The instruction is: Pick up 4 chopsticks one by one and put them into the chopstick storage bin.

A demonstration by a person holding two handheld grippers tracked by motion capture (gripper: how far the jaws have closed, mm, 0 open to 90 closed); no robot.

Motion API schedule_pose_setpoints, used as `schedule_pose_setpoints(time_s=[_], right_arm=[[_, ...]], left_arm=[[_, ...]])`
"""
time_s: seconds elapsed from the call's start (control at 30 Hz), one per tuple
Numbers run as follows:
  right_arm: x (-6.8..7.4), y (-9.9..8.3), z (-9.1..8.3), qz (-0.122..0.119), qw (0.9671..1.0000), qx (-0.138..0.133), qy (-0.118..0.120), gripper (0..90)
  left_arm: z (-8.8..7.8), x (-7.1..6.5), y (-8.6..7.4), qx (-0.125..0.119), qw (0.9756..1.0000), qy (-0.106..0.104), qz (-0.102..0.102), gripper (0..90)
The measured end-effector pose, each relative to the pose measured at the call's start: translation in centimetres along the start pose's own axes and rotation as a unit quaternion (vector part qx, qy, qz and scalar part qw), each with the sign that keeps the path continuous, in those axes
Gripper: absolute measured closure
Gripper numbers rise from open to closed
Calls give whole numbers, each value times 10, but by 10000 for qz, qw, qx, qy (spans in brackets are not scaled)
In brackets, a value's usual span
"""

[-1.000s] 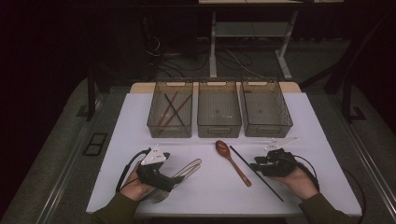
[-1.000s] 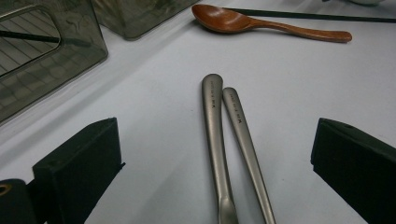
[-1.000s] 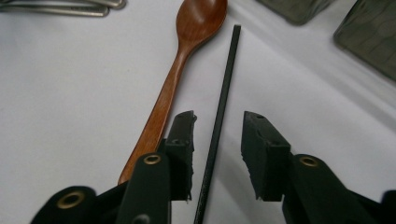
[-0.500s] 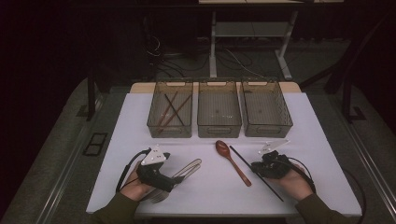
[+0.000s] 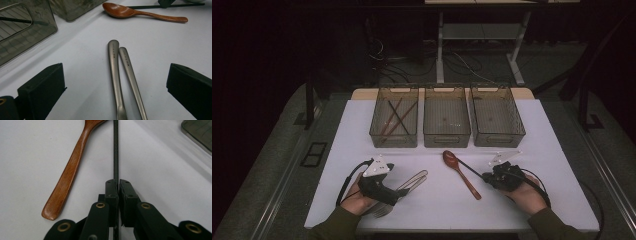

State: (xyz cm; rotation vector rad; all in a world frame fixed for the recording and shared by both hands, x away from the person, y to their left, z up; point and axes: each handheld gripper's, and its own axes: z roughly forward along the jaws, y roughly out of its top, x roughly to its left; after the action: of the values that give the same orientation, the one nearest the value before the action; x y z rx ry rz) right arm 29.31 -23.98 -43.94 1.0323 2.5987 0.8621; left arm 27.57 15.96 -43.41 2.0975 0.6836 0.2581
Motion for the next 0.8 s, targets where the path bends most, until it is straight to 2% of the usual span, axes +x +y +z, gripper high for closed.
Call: schedule_pose_setpoints(time_s=[0.23,0.37,0.5,0.7,0.8], right_arm=[[-1,-2,0,32,10000,-40,37,855],[-3,-3,-1,201,9997,-69,100,857],[-9,-3,-6,388,9989,-220,160,857],[-12,-1,-10,492,9979,-338,255,857],[-12,2,-13,466,9975,-457,289,857]], left_arm=[[0,0,0,8,10000,-2,17,7],[0,0,0,-12,10000,-1,8,7],[0,0,0,-4,10000,-11,15,7],[0,0,0,4,10000,-16,29,7],[0,0,0,12,10000,-13,30,7]])
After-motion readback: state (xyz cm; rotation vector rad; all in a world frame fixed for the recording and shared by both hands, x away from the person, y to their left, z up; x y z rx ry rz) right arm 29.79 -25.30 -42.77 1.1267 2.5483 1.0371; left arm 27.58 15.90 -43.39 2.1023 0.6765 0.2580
